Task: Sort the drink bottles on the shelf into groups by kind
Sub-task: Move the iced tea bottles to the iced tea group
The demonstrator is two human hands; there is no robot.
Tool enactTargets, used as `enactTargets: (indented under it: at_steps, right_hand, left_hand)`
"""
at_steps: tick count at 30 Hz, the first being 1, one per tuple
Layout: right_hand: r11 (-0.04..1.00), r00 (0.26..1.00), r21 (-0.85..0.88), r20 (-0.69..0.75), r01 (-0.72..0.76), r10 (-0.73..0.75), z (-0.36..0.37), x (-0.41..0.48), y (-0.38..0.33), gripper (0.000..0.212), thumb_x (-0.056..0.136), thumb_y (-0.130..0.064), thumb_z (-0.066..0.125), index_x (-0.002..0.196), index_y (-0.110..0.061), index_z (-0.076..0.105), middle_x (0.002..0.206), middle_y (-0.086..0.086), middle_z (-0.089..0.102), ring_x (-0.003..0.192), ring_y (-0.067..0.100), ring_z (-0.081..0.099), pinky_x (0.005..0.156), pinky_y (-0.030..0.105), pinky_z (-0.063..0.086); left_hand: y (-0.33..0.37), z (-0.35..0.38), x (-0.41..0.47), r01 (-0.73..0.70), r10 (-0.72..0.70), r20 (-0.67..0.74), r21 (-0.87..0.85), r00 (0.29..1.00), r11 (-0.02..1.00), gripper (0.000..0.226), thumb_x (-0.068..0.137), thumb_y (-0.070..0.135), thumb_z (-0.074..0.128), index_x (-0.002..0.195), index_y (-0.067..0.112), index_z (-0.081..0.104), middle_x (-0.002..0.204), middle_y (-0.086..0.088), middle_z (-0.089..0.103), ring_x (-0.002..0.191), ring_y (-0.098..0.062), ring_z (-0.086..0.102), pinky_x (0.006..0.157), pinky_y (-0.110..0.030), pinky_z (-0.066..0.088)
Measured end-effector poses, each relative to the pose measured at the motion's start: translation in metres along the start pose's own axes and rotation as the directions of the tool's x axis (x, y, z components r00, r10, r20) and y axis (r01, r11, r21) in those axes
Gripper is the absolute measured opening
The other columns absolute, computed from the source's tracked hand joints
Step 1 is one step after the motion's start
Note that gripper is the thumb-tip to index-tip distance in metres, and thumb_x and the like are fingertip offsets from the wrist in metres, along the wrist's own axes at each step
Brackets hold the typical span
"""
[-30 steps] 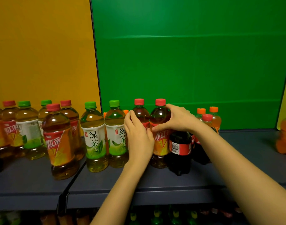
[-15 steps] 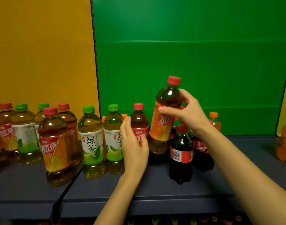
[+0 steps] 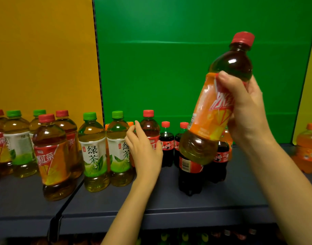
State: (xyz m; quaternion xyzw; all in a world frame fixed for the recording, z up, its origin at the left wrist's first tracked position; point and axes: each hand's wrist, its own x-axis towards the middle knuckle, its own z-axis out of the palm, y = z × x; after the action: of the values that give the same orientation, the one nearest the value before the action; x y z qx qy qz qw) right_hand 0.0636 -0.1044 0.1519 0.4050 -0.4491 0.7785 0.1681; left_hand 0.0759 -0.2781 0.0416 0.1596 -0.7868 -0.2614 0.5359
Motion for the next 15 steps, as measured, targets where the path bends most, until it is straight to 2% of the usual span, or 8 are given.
enactTargets:
  at_steps: [2,4,8,10,12,15]
  right_hand:
    - [1.0,1.0,0.005,-0.002,-0.008,0.008,-0.008,-0.009,-0.002,0.028,0.069,-0.024,0.07,0.094,-0.021,0.057,0.081,-0.005,0.06,0.066,0.006,0.06,0.059,0.023,0.05]
    - [1.0,1.0,0.008,-0.021,-0.014,0.014,-0.016,-0.019,-0.003,0.023,0.072,-0.021,0.064,0.093,-0.02,0.056,0.079,-0.004,0.059,0.062,0.005,0.06,0.056,0.022,0.05]
    - [0.999,0.997,0.003,-0.049,-0.051,0.051,-0.033,-0.034,0.0,0.02,0.07,-0.021,0.062,0.09,-0.024,0.057,0.075,-0.006,0.06,0.061,0.007,0.059,0.056,0.024,0.052]
    - [0.998,0.996,-0.023,-0.06,-0.061,0.059,-0.039,-0.039,0.002,0.02,0.069,-0.021,0.063,0.087,-0.026,0.058,0.072,-0.01,0.061,0.061,0.006,0.06,0.056,0.022,0.052]
    - [0.996,0.995,-0.048,-0.065,-0.077,0.074,-0.044,-0.043,0.002,0.021,0.065,-0.023,0.067,0.084,-0.028,0.058,0.07,-0.011,0.063,0.063,0.006,0.061,0.058,0.024,0.054]
    - [0.994,0.995,-0.057,-0.048,-0.093,0.09,-0.049,-0.046,0.004,0.028,0.055,-0.033,0.072,0.081,-0.032,0.061,0.076,-0.007,0.064,0.068,0.015,0.062,0.063,0.031,0.054]
  left_hand:
    - [0.001,0.001,0.0,-0.01,0.009,-0.023,-0.007,1.0,1.0,0.075,0.074,0.014,0.071,0.137,0.002,0.032,0.132,-0.019,0.034,0.12,-0.033,0.033,0.102,-0.039,0.031]
    - [0.001,0.004,-0.004,-0.006,0.004,-0.022,-0.057,1.0,0.998,0.074,0.072,0.014,0.073,0.133,0.004,0.033,0.13,-0.017,0.034,0.12,-0.032,0.038,0.098,-0.038,0.038]
    - [-0.006,0.013,-0.013,0.121,-0.114,0.05,-0.177,0.992,0.977,0.081,0.071,0.018,0.076,0.131,0.005,0.024,0.132,-0.018,0.039,0.118,-0.032,0.048,0.091,-0.035,0.044]
    - [-0.011,0.016,-0.014,0.221,-0.204,0.095,-0.224,0.974,0.949,0.084,0.068,0.02,0.079,0.129,0.006,0.024,0.127,-0.018,0.047,0.112,-0.032,0.053,0.089,-0.037,0.045]
    - [-0.011,0.017,-0.013,0.298,-0.272,0.128,-0.274,0.954,0.914,0.083,0.067,0.02,0.081,0.129,0.006,0.027,0.123,-0.015,0.051,0.105,-0.026,0.053,0.085,-0.033,0.044]
    - [-0.009,0.015,-0.014,0.299,-0.272,0.13,-0.289,0.954,0.91,0.076,0.068,0.019,0.08,0.127,0.005,0.034,0.117,-0.014,0.055,0.097,-0.02,0.052,0.079,-0.027,0.04]
